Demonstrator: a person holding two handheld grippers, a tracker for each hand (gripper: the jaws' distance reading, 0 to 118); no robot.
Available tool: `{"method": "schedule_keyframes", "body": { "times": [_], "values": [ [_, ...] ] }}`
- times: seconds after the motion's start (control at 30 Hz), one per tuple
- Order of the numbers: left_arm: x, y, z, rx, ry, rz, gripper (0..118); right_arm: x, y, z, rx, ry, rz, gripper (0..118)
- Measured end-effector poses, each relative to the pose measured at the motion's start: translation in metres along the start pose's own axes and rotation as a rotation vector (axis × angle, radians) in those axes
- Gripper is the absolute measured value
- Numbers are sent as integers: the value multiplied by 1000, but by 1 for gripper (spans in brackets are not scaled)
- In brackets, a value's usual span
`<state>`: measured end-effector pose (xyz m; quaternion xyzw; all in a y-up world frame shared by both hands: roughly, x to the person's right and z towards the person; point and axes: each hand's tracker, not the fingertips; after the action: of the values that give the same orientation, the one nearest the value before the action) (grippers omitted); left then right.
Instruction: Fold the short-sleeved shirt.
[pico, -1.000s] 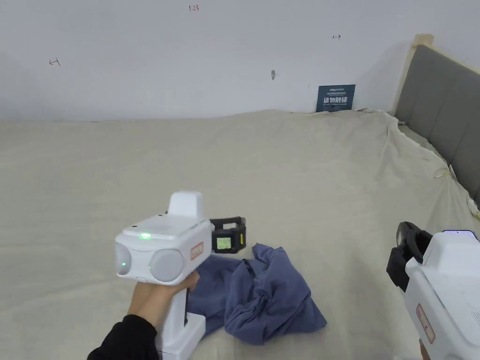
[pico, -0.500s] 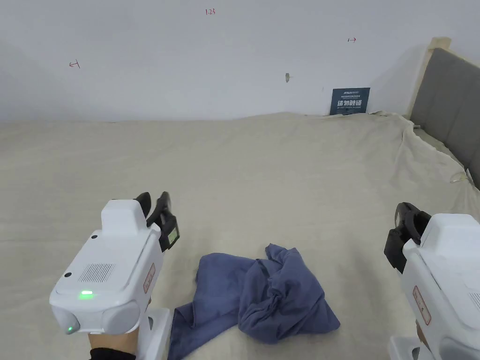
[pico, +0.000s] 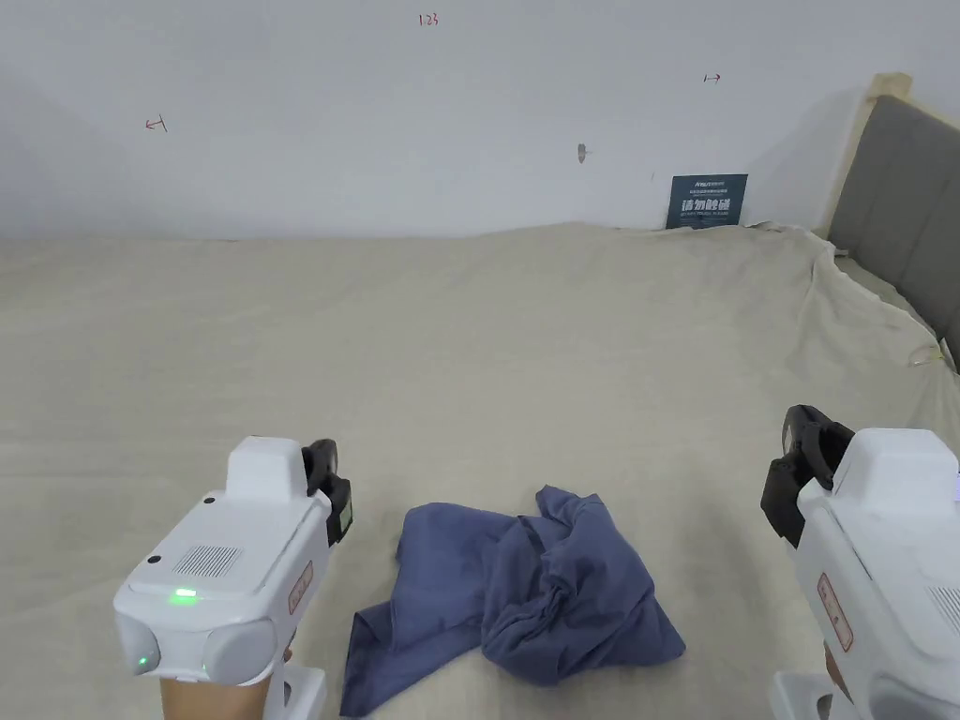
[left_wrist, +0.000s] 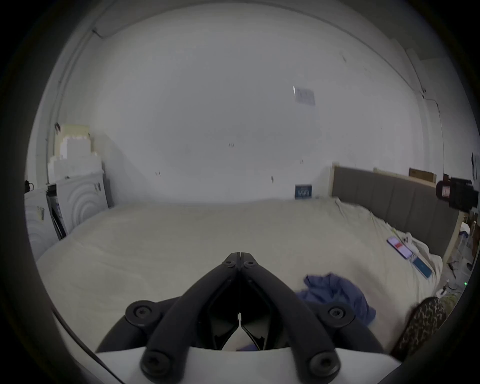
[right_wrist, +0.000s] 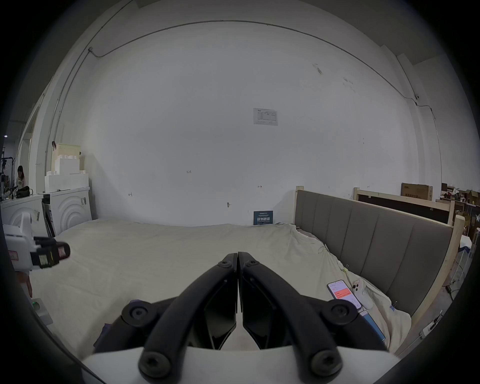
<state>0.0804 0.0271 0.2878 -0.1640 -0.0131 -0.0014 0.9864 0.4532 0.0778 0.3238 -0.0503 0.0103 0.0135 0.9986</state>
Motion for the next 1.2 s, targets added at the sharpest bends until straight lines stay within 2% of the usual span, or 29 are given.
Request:
{"method": "schedule_keyframes", "body": {
  "times": [0.2, 0.33, 0.37, 0.47, 0.53, 0.57, 0.63, 0.67, 0.77, 0.8, 0.83, 0.87, 0.93, 1.03, 1.13, 1.2],
  "values": [
    [4, -40, -30, -367, -51, 59, 0, 2, -9, -2, -17, -5, -2, 0],
    [4, -77, -43, -531, -56, 159, 0, 1, -14, -3, -36, -5, -10, 0],
    [4, -84, -47, -584, -53, 166, 3, 1, -16, -4, -41, -4, -9, 0],
    [10, -102, -53, -662, -33, 151, 30, 2, -21, -5, -55, -1, -6, 0],
    [12, -110, -58, -680, -22, 159, 41, 2, -24, -5, -65, 1, -7, 0],
    [14, -115, -60, -709, -10, 160, 63, 3, -26, -5, -71, 2, -8, 0],
    [17, -121, -66, -753, 23, 159, 98, 4, -29, -5, -79, 0, -9, 0],
    [18, -123, -70, -752, 28, 156, 102, 5, -31, -5, -84, -1, -10, 0],
    [25, -131, -78, -748, 60, 108, 98, 7, -35, -4, -102, -5, -13, 0],
    [27, -133, -80, -756, 73, 68, 88, 8, -36, -4, -107, -6, -14, 0],
    [29, -135, -81, -761, 65, 54, 62, 9, -37, -4, -113, -7, -15, 0],
    [30, -138, -82, -758, 40, 54, 48, 10, -38, -4, -118, -8, -16, 0],
    [33, -136, -80, -750, 52, 54, 43, 13, -40, -4, -124, -13, -16, 0],
    [36, -135, -81, -732, -34, 22, 9, 16, -42, -7, -132, -17, -17, 0],
    [38, -132, -79, -730, -42, 6, 5, 17, -44, -13, -150, -15, -19, 0],
    [28, -126, -72, -664, -69, 80, 5, 20, -47, -22, -170, -9, -17, 0]
  ]
}}
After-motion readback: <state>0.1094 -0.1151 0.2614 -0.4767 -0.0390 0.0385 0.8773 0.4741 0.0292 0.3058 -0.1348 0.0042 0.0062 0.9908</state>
